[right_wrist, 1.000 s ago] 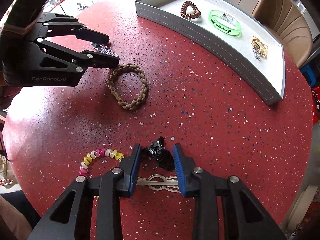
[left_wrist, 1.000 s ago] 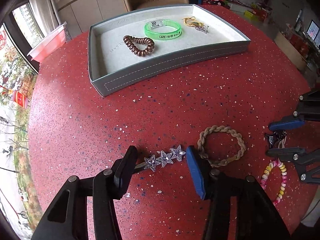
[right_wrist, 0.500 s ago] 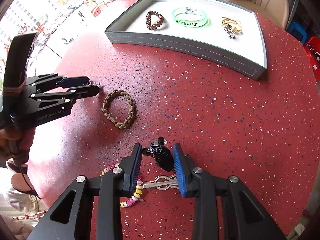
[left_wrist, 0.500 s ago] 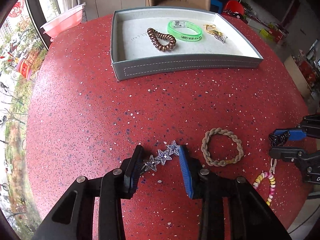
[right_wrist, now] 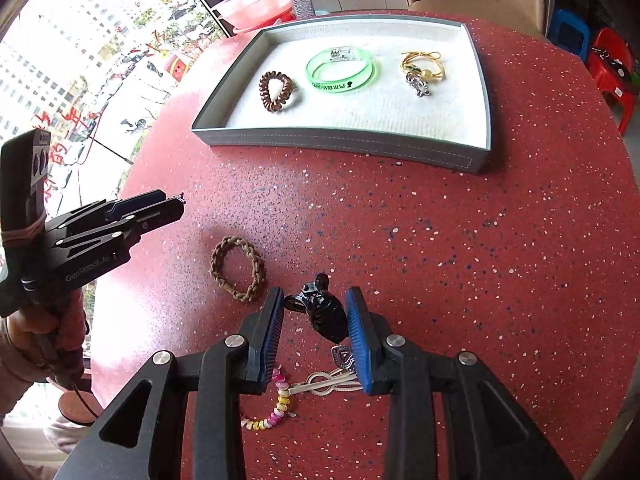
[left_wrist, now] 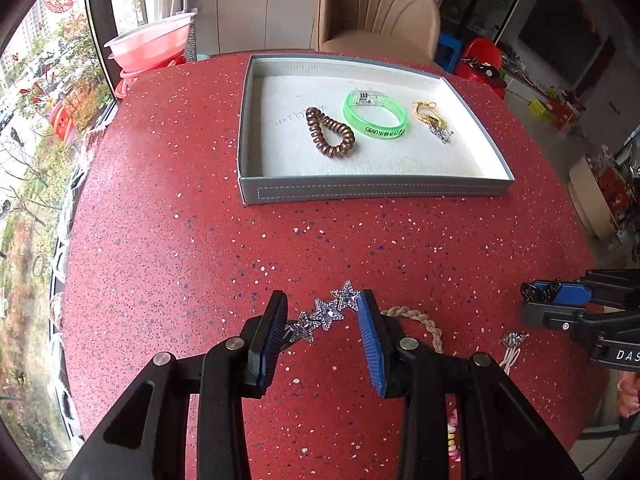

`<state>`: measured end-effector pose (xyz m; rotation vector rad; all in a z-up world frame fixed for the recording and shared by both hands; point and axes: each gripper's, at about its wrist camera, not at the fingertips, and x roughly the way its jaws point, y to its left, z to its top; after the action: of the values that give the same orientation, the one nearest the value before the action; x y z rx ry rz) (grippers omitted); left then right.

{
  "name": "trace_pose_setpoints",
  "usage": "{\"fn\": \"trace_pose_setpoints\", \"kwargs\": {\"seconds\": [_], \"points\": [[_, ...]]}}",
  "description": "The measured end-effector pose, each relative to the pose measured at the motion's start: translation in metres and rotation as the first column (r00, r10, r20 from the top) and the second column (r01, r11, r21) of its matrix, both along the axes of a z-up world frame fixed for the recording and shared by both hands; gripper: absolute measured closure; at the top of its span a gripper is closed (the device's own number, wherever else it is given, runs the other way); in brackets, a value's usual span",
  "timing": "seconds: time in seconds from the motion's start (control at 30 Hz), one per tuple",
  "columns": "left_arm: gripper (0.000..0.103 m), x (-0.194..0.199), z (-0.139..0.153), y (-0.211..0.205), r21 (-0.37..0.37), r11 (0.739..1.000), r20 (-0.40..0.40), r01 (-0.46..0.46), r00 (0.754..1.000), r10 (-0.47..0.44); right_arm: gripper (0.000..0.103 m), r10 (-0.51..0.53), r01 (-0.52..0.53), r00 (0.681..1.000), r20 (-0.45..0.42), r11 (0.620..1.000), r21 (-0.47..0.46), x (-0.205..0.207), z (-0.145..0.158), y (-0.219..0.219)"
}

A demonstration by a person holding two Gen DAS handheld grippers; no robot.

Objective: Organize jewelry
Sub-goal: 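Carry both clips into the gray tray and open both tools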

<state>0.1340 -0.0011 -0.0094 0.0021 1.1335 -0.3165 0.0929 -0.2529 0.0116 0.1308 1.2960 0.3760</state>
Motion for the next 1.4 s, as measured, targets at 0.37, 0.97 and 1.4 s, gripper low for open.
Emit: {"fn": "trace_pose_setpoints", "kwargs": {"seconds": [0.37, 0.97, 1.4], "points": [[0.048, 0.047, 0.03, -0.025, -0.048, 0.999, 0.07, 0.007, 0.998, -0.004, 0.068, -0.067, 0.067, 0.997, 0.046, 0.998, 0.01, 0.051, 0.015, -0.013], [0.048, 0.12, -0.006, -0.066, 0.005, 0.998, -0.014, 0.061, 0.998, -0.061, 0.068, -0.167, 0.167, 0.986, -0.006, 0.985, 0.051, 0.149, -0.015, -0.03], [0.048, 0.143, -0.028, -0.088, 0.106, 0.993, -0.023, 0.055, 0.998, -0.053, 0.068, -0.174, 0.174, 0.984, -0.034, 0.985, -0.008, 0.177, -0.047, -0.038]]}}
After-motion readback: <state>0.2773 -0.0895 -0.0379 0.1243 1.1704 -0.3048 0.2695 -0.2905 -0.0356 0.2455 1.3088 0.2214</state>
